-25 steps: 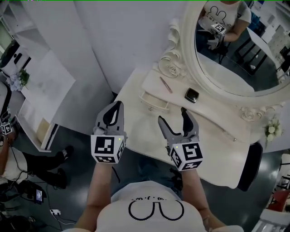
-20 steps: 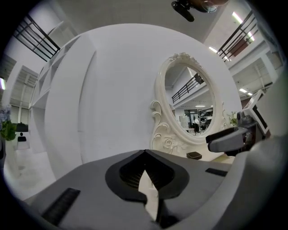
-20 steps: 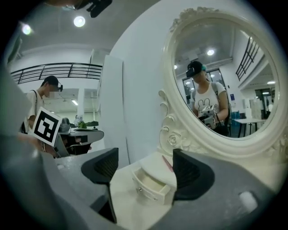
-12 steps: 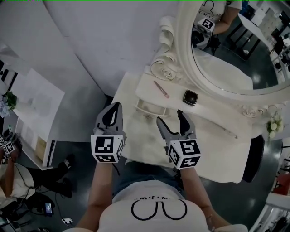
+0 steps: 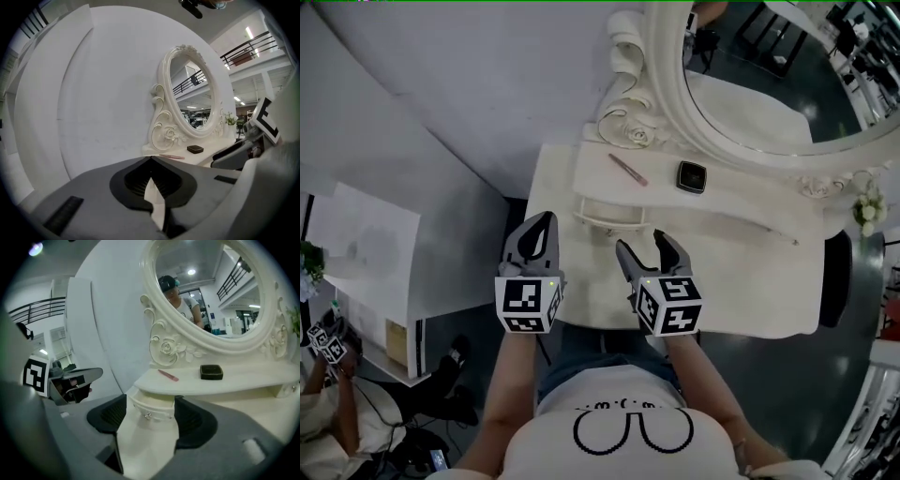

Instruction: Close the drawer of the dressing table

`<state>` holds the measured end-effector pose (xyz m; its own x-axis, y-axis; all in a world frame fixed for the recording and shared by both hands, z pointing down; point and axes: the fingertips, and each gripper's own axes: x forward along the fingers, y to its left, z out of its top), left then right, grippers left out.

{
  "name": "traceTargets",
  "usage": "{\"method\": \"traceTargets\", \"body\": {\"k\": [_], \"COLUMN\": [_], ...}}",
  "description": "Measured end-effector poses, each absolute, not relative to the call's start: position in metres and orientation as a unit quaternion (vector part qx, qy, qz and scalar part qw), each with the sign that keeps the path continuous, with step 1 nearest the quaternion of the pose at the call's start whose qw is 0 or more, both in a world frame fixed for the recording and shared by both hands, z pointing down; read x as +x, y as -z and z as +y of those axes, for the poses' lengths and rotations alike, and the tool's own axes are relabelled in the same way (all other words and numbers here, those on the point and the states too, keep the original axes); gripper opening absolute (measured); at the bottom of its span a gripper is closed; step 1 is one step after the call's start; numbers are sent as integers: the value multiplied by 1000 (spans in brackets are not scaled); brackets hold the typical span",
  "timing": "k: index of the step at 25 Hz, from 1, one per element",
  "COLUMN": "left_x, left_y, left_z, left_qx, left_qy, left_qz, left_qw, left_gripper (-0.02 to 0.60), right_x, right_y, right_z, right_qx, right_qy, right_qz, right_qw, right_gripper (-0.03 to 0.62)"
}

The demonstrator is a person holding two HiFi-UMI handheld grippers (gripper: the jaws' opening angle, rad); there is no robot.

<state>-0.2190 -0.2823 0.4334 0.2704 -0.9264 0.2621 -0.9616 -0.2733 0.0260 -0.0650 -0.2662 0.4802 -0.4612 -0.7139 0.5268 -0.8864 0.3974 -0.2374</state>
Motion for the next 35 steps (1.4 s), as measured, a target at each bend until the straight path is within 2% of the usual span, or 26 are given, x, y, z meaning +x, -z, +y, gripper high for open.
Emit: {"method": "traceTargets", "body": {"k": [7, 12, 19, 21, 22, 23, 35], "left_x": [-233, -233, -236, -239, -240, -241, -248], "left_y": [-463, -476, -484, -487, -487, -488, -486], "left_z": [-282, -284, -285, -285, -286, -286, -291], "left_qx": [802, 810, 816, 816, 816, 815, 816], "left_qy": [-103, -107, -113, -114, -114, -114, -106], "left_qz": [-576, -560, -549, -549, -549, -549, -549], "left_qw": [121, 133, 140, 142, 143, 144, 145], "left_gripper": [-2, -2, -2, -2, -2, -2, -2], "right_x": [-90, -104, -119, -118, -117, -115, -119], "right_y": [-530, -556, -591, -597, -599, -600, -597], "right_z": [-255, -266, -279, -281, -282, -283, -293], "right_qx": [502, 513, 531, 545, 553, 558, 563], "right_qy": [-293, -310, -352, -356, -355, -354, -334], "right_qz": [-790, -773, -738, -725, -718, -714, -715], "right_qw": [194, 208, 221, 226, 229, 232, 245], "right_gripper": [281, 228, 195, 165, 110, 101, 98]}}
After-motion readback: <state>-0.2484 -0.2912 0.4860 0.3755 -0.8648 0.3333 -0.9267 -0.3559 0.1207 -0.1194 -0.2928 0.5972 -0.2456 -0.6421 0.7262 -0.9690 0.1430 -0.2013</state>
